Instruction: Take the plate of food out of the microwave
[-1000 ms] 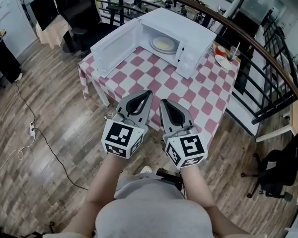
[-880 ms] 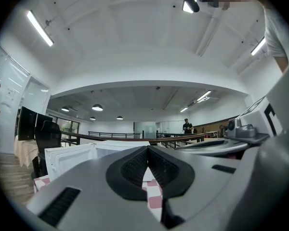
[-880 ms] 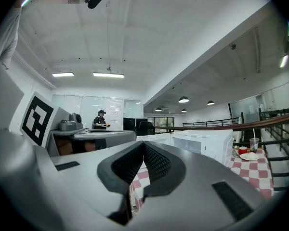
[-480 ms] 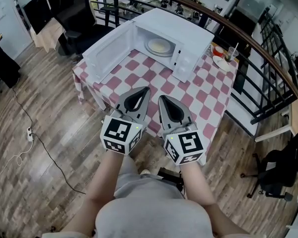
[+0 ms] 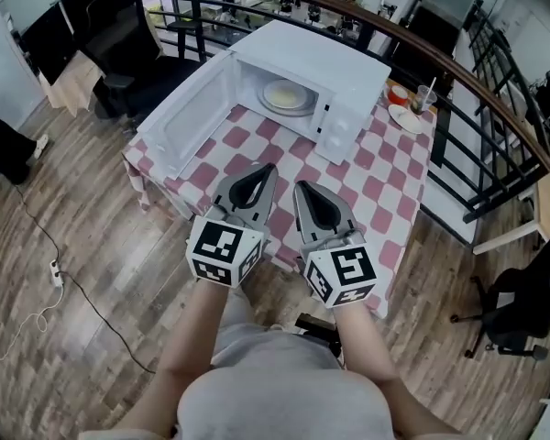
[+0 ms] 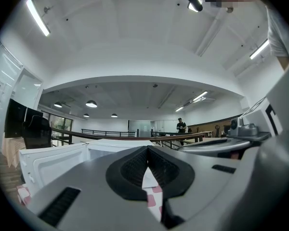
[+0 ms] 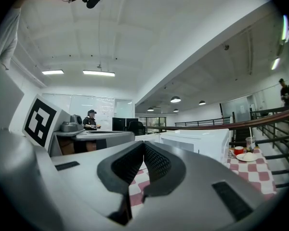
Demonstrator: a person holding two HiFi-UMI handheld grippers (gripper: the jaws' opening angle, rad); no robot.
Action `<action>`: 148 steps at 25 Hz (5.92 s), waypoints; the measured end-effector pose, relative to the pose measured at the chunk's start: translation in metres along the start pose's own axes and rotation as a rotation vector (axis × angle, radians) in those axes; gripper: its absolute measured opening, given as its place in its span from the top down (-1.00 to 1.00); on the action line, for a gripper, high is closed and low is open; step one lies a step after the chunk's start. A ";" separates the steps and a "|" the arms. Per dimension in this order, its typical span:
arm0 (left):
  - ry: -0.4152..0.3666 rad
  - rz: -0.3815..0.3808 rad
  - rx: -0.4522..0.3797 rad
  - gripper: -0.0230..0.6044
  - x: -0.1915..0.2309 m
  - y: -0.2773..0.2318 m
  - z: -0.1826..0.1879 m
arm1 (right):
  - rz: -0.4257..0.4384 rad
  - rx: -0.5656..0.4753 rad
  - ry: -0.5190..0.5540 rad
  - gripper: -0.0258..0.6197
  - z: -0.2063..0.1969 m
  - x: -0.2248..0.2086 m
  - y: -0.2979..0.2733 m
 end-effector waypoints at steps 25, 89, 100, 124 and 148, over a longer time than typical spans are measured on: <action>0.046 -0.186 0.017 0.93 0.135 -0.131 -0.013 | -0.184 0.060 0.000 0.84 -0.002 -0.046 -0.148; 1.024 -0.115 0.351 -0.11 0.218 -0.264 -0.174 | -0.274 0.244 -0.070 0.84 -0.061 -0.114 -0.235; 1.320 0.000 0.378 -0.11 0.227 -0.285 -0.222 | -0.265 0.267 -0.105 0.84 -0.075 -0.123 -0.245; 1.482 0.228 0.394 -0.08 0.229 -0.310 -0.261 | -0.290 0.317 -0.156 0.84 -0.097 -0.136 -0.241; 1.495 0.308 0.415 0.05 0.229 -0.319 -0.265 | -0.291 0.332 -0.132 0.84 -0.093 -0.134 -0.237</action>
Point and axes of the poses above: the fingertips, and each gripper's own axes: y backward along the fingers, x to its left, z out of its top, the point moved 9 cm from there along y, backward along the fingers, and after that the axes turned 3 degrees about -y, right-handed, at the moved point
